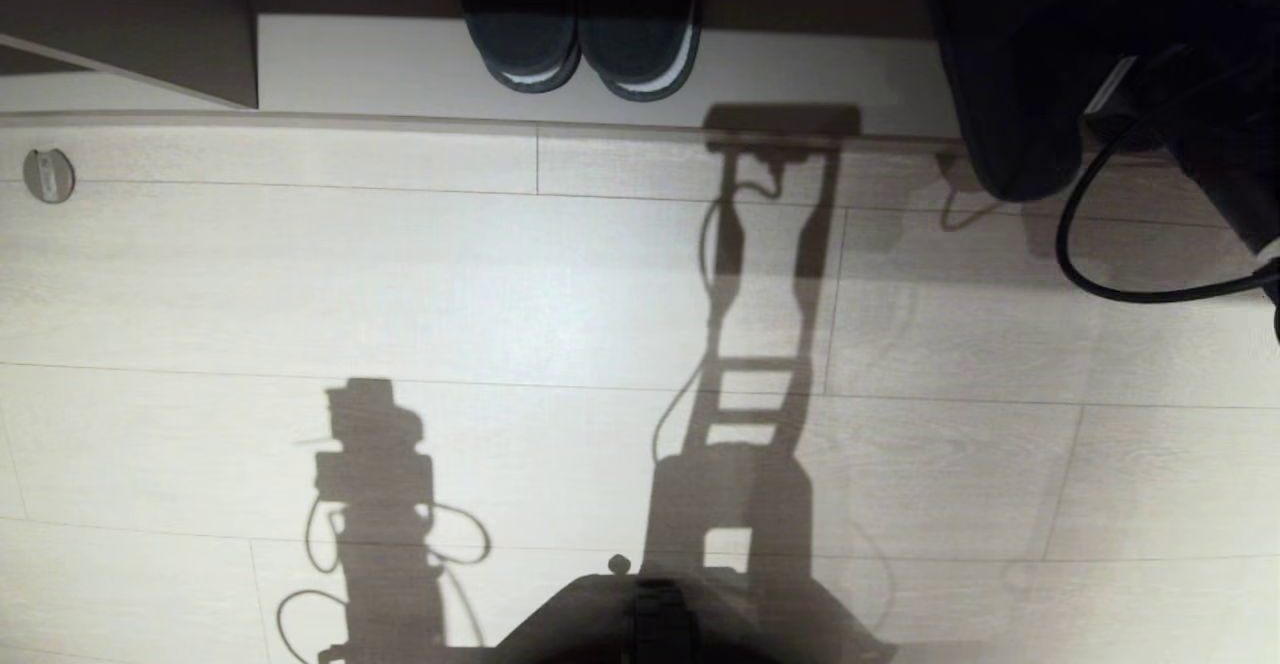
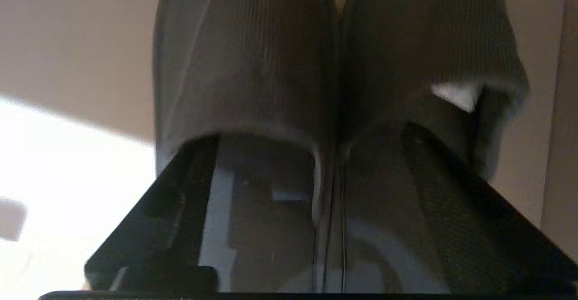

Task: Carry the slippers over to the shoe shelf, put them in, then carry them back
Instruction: Pick up the slippers in the shoe cabinet

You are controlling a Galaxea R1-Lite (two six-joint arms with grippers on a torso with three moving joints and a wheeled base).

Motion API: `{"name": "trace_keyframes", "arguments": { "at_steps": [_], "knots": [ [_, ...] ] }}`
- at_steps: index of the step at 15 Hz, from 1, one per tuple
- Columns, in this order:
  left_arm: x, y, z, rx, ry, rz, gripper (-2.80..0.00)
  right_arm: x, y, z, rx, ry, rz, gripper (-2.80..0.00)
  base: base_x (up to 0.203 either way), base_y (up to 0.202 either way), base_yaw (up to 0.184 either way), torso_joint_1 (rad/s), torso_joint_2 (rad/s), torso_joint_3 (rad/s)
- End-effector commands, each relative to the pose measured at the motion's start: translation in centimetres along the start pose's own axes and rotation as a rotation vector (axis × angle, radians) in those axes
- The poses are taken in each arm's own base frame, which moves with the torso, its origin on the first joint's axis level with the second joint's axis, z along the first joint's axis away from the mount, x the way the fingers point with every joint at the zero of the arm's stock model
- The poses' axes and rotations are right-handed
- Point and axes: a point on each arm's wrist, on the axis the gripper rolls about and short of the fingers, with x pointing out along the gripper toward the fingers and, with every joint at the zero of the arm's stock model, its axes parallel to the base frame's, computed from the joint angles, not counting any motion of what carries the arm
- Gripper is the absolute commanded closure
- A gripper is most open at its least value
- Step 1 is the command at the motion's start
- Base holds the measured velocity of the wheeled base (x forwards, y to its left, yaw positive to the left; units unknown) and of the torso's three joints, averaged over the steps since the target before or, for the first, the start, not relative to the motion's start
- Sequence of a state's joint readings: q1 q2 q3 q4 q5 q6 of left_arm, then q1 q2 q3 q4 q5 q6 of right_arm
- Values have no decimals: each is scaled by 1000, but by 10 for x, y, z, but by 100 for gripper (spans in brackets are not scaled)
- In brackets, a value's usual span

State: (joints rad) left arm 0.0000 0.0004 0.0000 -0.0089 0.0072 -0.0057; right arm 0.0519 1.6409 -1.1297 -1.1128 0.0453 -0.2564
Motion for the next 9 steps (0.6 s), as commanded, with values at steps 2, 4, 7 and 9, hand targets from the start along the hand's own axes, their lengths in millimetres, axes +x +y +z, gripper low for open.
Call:
{"name": "trace_keyframes", "arguments": {
  "at_steps": [2,4,7,9],
  "knots": [
    [0,0,0,0,-1,2,0,10,1,-7,-1,-6,-8,-280,0,0,0,0,0,0],
    [0,0,0,0,-1,2,0,20,2,-15,1,-6,-23,-280,0,0,0,0,0,0],
    [0,0,0,0,-1,2,0,23,3,-19,7,-3,-27,-280,0,0,0,0,0,0],
    [0,0,0,0,-1,1,0,32,3,-21,11,-20,-34,-280,0,0,0,0,0,0]
  ]
}}
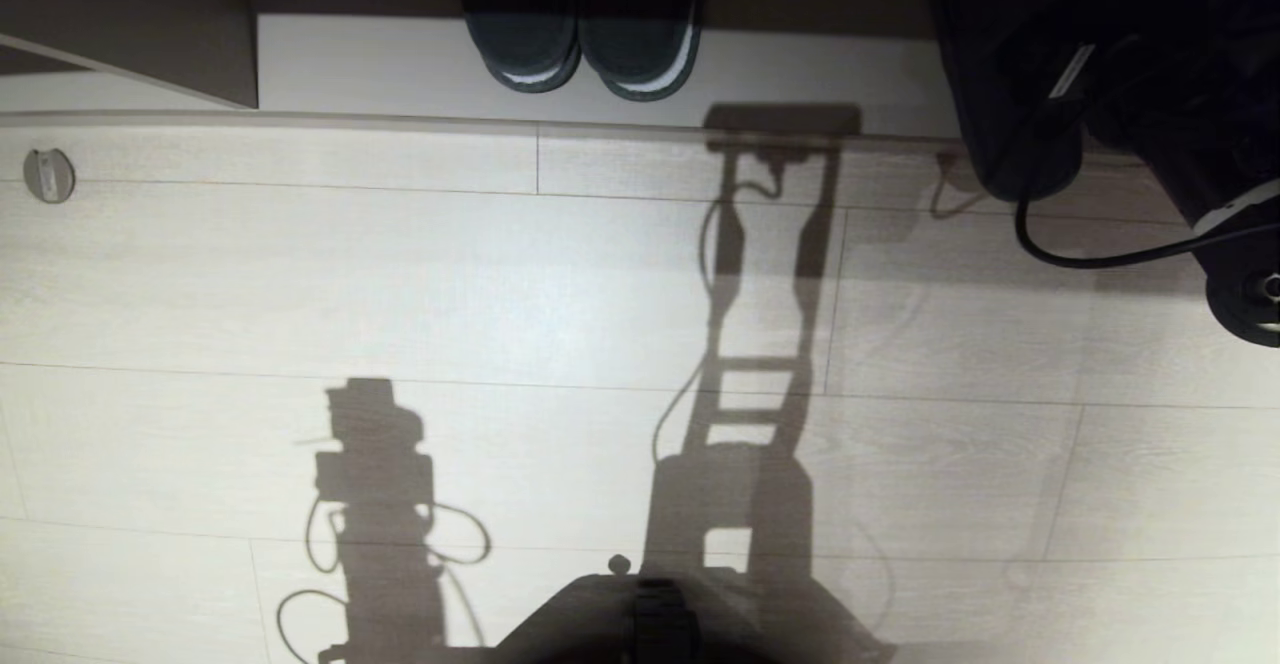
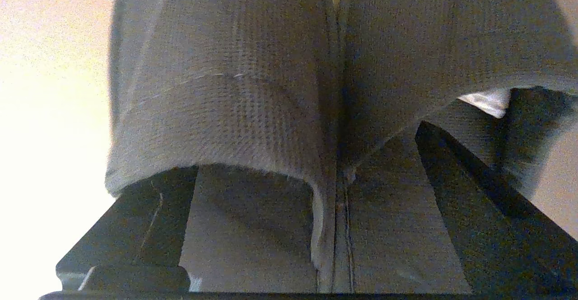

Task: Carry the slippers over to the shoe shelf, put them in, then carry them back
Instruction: Pick up the slippers in the shoe cabinet

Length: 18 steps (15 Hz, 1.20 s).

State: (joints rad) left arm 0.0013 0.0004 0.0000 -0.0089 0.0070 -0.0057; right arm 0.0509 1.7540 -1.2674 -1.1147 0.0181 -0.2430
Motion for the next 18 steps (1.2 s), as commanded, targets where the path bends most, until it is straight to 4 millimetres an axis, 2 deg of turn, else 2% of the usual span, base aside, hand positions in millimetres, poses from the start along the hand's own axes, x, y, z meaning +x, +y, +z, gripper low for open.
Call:
{"name": "trace_keyframes", "arguments": {
  "at_steps": [1,8,9,11,18],
  "knots": [
    [0,0,0,0,-1,1,0,7,0,-3,4,-22,-7,-280,0,0,0,0,0,0],
    [0,0,0,0,-1,1,0,23,2,-17,45,-59,-40,-280,0,0,0,0,0,0],
    [0,0,0,0,-1,1,0,24,2,-18,52,-75,-45,0,0,0,0,0,0,0],
    [0,0,0,0,-1,1,0,28,1,-17,67,-144,-58,0,0,0,0,0,0,0],
    [0,0,0,-3,-1,-1,0,23,1,-14,69,-128,-52,0,0,0,0,0,0,0]
  ]
}}
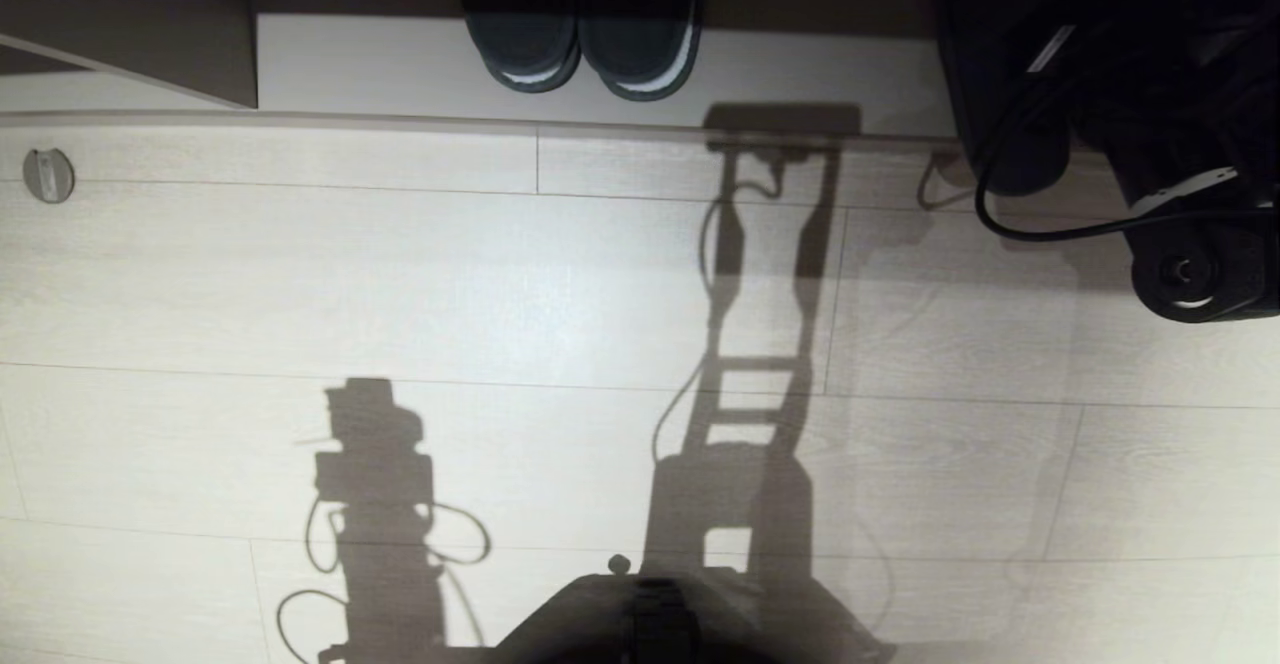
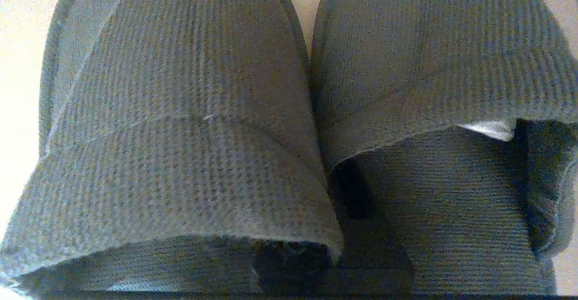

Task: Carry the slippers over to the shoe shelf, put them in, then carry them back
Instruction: Pick up the slippers in the shoe cabinet

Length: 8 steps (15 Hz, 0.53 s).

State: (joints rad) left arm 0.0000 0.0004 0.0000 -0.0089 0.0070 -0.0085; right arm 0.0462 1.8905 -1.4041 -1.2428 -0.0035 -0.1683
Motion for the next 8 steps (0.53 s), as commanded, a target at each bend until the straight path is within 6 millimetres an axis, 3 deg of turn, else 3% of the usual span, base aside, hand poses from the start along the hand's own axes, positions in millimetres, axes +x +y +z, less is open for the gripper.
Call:
{"name": "trace_keyframes", "arguments": {
  "at_steps": [1,5,7,8],
  "knots": [
    [0,0,0,-1,-1,2,0,-4,0,6,-1,6,3,0,0,0,0,0,0,0],
    [0,0,0,-1,-1,1,0,-18,2,14,7,78,26,0,0,0,0,0,0,0],
    [0,0,0,-1,-1,1,0,-44,0,51,23,124,55,0,0,0,0,0,0,0],
    [0,0,0,-1,-1,1,0,-58,1,58,31,167,73,0,0,0,0,0,0,0]
  ]
}}
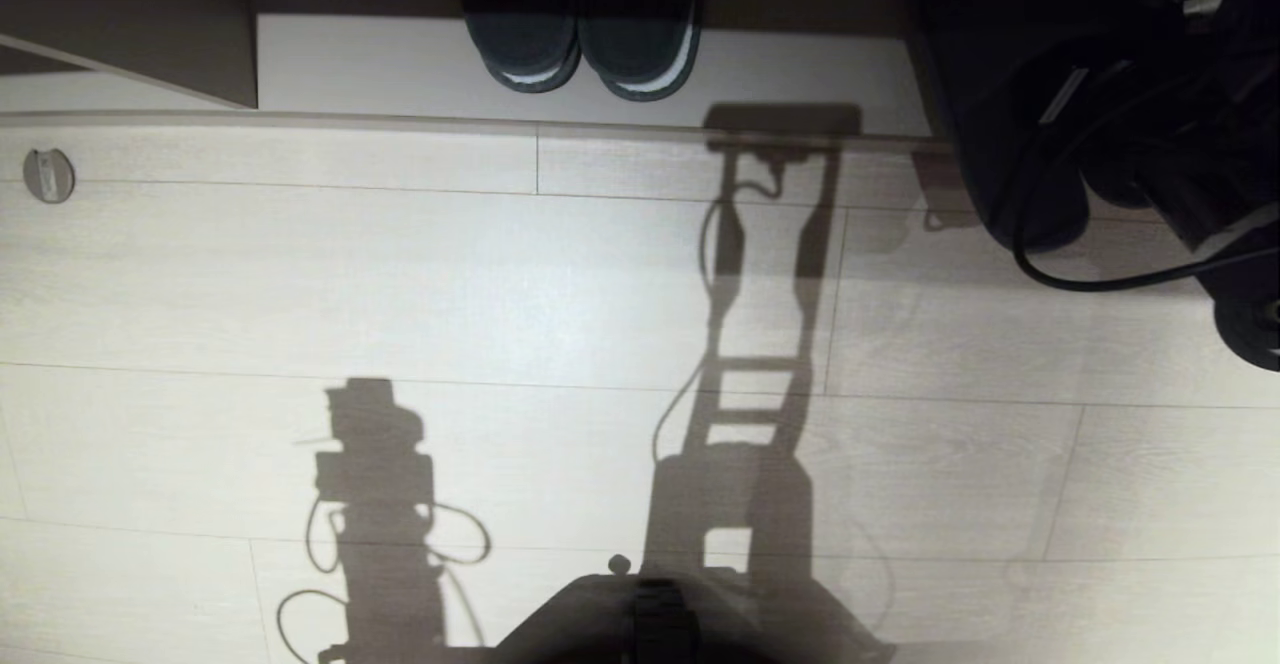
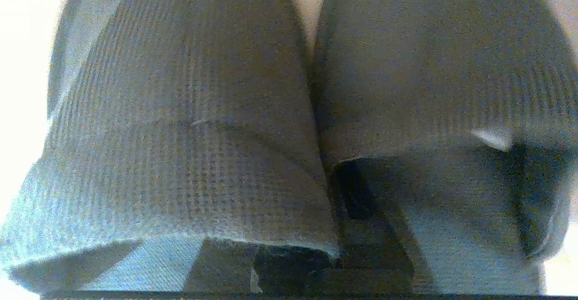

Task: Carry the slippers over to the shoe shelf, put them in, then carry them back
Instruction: Pick up the slippers in the shoe cabinet, then place the slippers on the floor

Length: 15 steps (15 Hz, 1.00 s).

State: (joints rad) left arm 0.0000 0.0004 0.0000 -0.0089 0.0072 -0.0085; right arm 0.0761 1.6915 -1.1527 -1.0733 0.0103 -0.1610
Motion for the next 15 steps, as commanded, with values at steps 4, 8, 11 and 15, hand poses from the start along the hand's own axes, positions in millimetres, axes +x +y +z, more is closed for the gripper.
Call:
{"name": "trace_keyframes", "arguments": {
  "at_steps": [4,8,11,15],
  "knots": [
    [0,0,0,1,-1,0,0,-84,7,58,36,57,77,0,0,0,0,0,0,0],
    [0,0,0,1,-2,0,0,-140,11,71,58,161,151,0,0,0,0,0,0,0],
    [0,0,0,1,-2,2,0,-181,6,83,62,199,177,0,0,0,0,0,0,0],
    [0,0,0,1,-2,1,0,-246,-3,95,69,241,208,0,0,0,0,7,0,1]
  ]
}}
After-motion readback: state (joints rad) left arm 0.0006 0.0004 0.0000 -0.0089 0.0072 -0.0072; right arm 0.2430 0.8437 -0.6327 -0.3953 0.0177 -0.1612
